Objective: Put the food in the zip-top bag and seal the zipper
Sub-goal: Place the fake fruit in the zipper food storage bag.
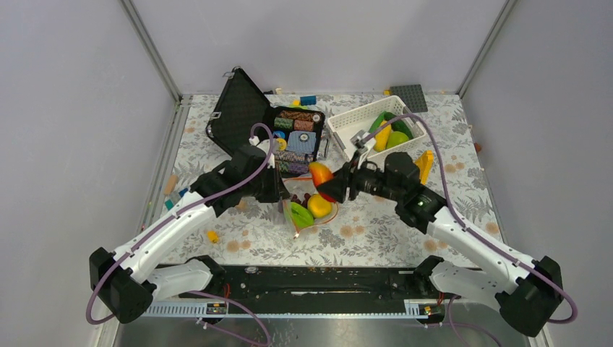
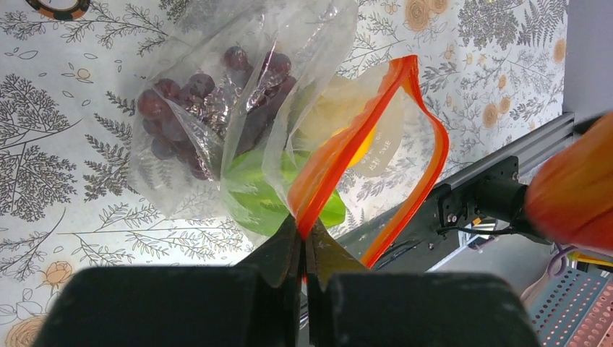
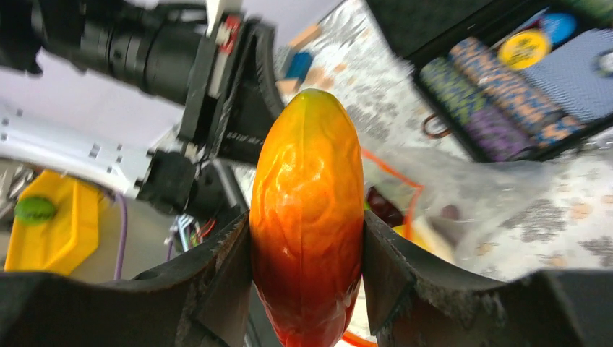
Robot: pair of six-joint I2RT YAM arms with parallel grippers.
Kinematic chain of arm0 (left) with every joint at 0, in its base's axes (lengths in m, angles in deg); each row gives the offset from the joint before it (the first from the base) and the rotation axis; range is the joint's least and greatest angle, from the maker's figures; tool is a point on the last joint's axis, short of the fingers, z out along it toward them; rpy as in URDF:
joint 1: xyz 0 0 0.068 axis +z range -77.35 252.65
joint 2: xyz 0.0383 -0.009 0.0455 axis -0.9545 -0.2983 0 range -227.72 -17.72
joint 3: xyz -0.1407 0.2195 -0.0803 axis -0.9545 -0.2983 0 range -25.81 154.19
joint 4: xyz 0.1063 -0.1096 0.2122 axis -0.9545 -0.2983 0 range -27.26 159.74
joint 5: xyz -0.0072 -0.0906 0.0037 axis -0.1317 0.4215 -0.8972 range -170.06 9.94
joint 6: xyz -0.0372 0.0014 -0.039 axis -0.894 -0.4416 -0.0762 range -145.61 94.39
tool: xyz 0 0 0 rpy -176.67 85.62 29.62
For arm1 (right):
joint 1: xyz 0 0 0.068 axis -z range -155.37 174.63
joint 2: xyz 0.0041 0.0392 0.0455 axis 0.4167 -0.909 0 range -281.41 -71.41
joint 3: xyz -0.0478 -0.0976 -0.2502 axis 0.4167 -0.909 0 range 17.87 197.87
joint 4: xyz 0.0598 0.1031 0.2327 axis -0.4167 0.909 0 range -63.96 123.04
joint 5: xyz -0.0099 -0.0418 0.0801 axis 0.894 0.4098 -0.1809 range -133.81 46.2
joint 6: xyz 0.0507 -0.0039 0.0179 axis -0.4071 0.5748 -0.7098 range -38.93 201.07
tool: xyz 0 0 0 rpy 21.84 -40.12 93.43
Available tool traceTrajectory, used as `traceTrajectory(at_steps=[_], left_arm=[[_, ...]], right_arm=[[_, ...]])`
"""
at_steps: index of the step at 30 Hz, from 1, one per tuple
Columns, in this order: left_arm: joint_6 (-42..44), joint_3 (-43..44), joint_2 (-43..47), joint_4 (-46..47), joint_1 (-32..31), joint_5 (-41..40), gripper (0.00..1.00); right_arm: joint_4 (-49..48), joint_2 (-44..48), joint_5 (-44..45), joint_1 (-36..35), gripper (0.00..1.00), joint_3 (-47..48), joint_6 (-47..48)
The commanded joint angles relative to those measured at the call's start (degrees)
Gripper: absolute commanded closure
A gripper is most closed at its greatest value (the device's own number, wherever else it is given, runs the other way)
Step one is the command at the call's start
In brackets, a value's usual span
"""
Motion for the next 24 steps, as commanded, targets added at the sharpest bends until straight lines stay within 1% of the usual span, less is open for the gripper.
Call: traceTrajectory(at_steps=[1, 6, 8, 13, 16, 17, 21, 23, 24], left_arm=[[0.1, 0.5, 1.6, 2.8, 0.2, 1.1, 1.0], [0.1, 0.4, 1.9, 2.9, 0.3, 1.4, 1.0], [0.2, 0.5, 2.2, 2.9, 0.2, 1.4, 1.0], [0.2, 0.5, 2.8, 2.9, 0.2, 1.9, 1.0], [0.4, 0.5, 3.2, 3.3, 0.3, 3.0, 1.0], [0.5, 0.5, 3.3, 3.6, 0.2, 3.4, 1.0], [0.7, 0.3, 3.2, 5.0, 0.2, 5.2, 1.0], [0.7, 0.3, 2.9, 5.4, 0.2, 6.2, 1.0], [0.8, 0.3, 2.8, 5.8, 0.2, 6.8, 1.0]], right_arm=[[0.1, -2.4, -2.8, -6.4, 0.75, 0.1, 4.2], [1.6, -9.3, -1.2, -9.6, 0.75, 2.4, 4.0], [3.4, -11.9, -0.3, -10.2, 0.73, 3.6, 4.3], [6.7, -15.5, 3.7, -11.1, 0.69, 5.1, 5.0], [9.4, -17.0, 9.7, -11.8, 0.66, 7.5, 5.4], [11.8, -17.8, 12.4, -12.1, 0.65, 8.5, 5.2], [17.9, -22.0, 22.7, -13.7, 0.65, 13.3, 4.1], [19.2, -23.5, 24.0, -13.9, 0.64, 15.2, 2.0], [19.2, -23.9, 24.8, -14.0, 0.61, 15.8, 0.6]])
